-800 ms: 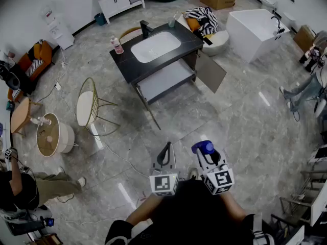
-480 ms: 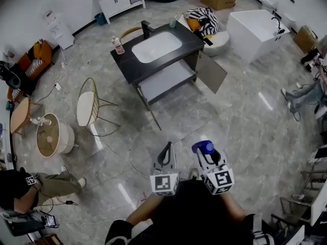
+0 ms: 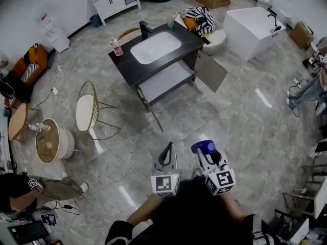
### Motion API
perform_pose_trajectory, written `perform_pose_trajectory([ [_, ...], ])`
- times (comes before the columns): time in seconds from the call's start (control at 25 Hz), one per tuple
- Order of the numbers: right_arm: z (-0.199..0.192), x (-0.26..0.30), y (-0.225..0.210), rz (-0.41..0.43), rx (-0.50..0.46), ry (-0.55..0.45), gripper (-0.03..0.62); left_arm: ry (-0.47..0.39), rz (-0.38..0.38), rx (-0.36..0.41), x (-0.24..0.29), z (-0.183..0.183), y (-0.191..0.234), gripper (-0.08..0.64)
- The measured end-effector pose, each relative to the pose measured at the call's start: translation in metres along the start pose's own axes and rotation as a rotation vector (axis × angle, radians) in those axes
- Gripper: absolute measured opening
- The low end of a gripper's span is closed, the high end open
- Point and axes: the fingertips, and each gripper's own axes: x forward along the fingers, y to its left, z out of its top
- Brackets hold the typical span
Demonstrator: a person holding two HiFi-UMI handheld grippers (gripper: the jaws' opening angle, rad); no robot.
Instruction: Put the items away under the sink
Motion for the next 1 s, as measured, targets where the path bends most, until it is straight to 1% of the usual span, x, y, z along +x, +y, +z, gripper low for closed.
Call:
perform_pose_trajectory([
  [0.08, -0.001, 0.007, 0.004, -0.008, 0.003, -0.004, 0.152, 0.007, -0.010, -0.003, 0.002, 0.000, 0.008, 0.015],
  [0.2, -0.001, 0.018, 0.010, -0.009, 0.002, -0.014, 0.152, -0.007, -0.025, 0.017, 0.007, 0.000, 0.016, 0.015],
  [0.32, 0.000, 0.027, 0.009, -0.001, 0.004, -0.012, 0.152, -0.014, -0.025, 0.007, 0.014, -0.001, 0.019, 0.015],
  [0.48, 0.003, 0.048, -0.008, 0.025, 0.002, -0.017, 0.152, 0.024, -0.018, 0.019, 0.038, -0.010, 0.020, 0.016],
  [0.64, 0.015, 0.080, -0.045, 0.076, -0.015, -0.016, 0.152, 0.045, 0.017, 0.022, 0.083, -0.014, 0.015, 0.017],
  [0.72, 0.021, 0.097, -0.068, 0.107, -0.027, -0.014, 0.152, 0.073, 0.048, 0.040, 0.107, -0.020, 0.011, 0.015],
  [0.88, 0.042, 0.134, -0.126, 0.183, -0.078, -0.030, 0.152, 0.060, 0.123, 0.024, 0.169, -0.018, -0.005, 0.015],
  [1.0, 0.055, 0.162, -0.170, 0.228, -0.097, 0.001, 0.152, 0.059, 0.183, 0.022, 0.217, -0.014, -0.019, 0.015],
])
